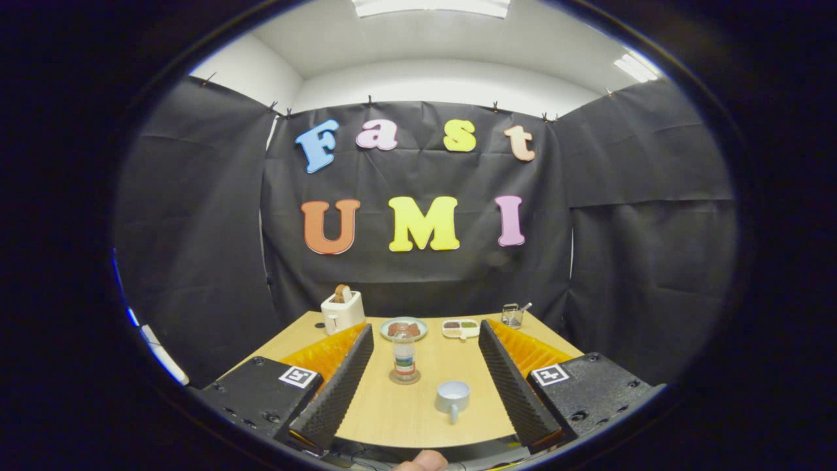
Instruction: Take the bottle from table, then pour the juice into the cup, finally place the bottle on the coaster
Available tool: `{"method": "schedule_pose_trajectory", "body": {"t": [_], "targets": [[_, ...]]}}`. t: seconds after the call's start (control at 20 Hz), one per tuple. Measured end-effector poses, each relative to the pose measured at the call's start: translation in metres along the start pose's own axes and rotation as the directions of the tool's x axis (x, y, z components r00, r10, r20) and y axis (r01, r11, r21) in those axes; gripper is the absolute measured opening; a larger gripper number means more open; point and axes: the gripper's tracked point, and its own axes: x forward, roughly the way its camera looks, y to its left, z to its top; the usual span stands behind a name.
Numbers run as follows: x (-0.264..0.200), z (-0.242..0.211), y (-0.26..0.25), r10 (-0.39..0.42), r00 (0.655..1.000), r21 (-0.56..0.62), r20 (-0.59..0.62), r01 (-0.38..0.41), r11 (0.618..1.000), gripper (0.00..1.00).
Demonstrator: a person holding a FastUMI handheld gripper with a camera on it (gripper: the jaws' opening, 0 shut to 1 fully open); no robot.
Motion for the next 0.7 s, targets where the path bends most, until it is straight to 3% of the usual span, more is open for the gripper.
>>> {"method": "schedule_pose_trajectory", "body": {"t": [0.45, 0.7], "targets": [[-0.015, 0.001, -0.017, -0.032, 0.999, 0.049, 0.016, 0.031, 0.998, 1.0], [-0.022, 0.002, -0.02, -0.013, 0.999, 0.079, 0.041, 0.01, 0.997, 1.0]]}}
